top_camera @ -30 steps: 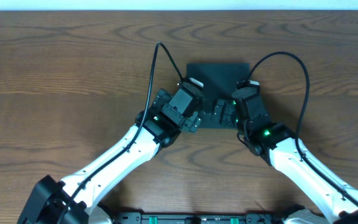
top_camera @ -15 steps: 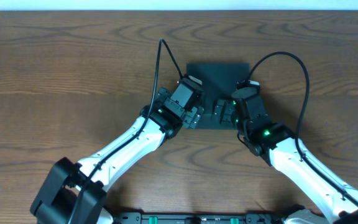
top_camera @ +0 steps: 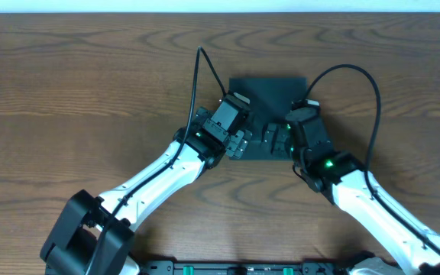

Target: Pack container

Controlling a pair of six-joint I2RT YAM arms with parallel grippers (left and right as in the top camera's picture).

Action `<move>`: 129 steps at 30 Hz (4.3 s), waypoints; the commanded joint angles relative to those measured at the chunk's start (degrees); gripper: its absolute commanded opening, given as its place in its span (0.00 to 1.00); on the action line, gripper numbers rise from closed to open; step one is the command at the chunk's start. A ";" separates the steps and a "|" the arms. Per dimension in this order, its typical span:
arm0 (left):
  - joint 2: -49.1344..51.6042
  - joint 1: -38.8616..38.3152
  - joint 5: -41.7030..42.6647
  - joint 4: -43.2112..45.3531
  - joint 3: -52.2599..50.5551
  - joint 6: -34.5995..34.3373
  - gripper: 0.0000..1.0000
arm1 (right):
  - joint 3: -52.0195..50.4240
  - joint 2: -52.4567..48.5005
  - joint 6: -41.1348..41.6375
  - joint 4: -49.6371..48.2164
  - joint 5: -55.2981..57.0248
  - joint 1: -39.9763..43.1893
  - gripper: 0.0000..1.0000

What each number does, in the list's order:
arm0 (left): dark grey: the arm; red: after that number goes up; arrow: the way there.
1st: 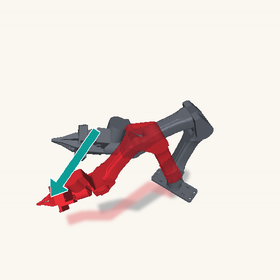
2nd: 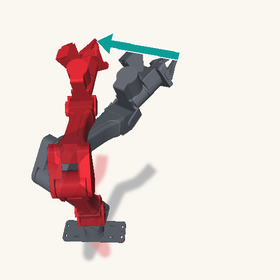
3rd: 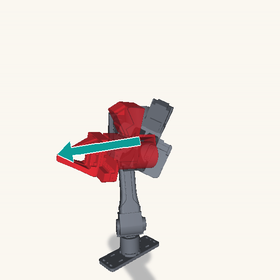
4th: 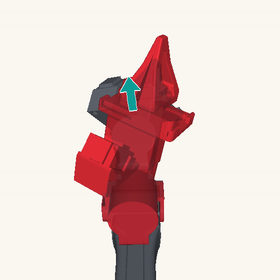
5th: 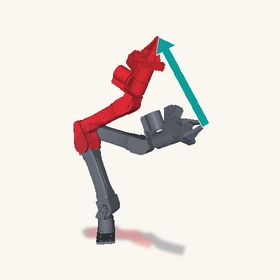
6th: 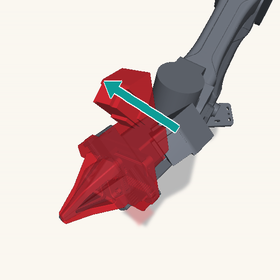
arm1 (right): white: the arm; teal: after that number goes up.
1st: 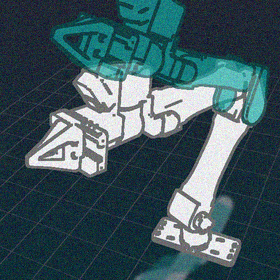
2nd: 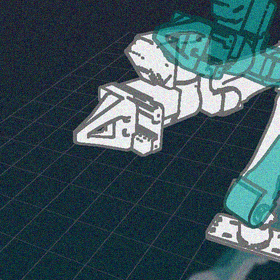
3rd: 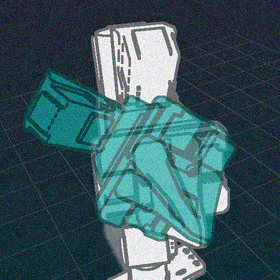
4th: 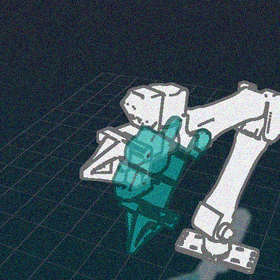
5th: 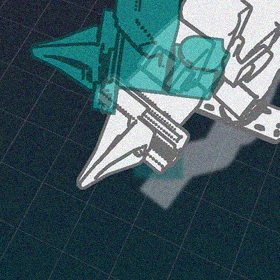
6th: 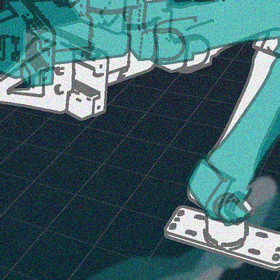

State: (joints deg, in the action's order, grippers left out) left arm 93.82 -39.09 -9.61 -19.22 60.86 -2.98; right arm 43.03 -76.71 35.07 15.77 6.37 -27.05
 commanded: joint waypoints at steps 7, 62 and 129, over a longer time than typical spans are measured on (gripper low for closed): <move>2.45 -0.02 1.75 -0.92 0.15 -0.02 0.96 | 0.42 11.15 -1.46 14.58 -2.80 -3.50 0.99; 2.45 0.09 1.73 -0.44 0.15 0.22 0.95 | -1.62 -12.50 1.07 2.21 13.42 -5.01 0.99; -72.61 0.07 -5.03 -53.42 -0.74 -4.96 0.96 | 10.10 55.43 -19.96 54.93 7.26 -4.52 0.99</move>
State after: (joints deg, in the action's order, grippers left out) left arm 23.94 -39.09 -15.07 -71.92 60.99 -5.74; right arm 52.56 -21.63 21.23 70.11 15.35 -31.94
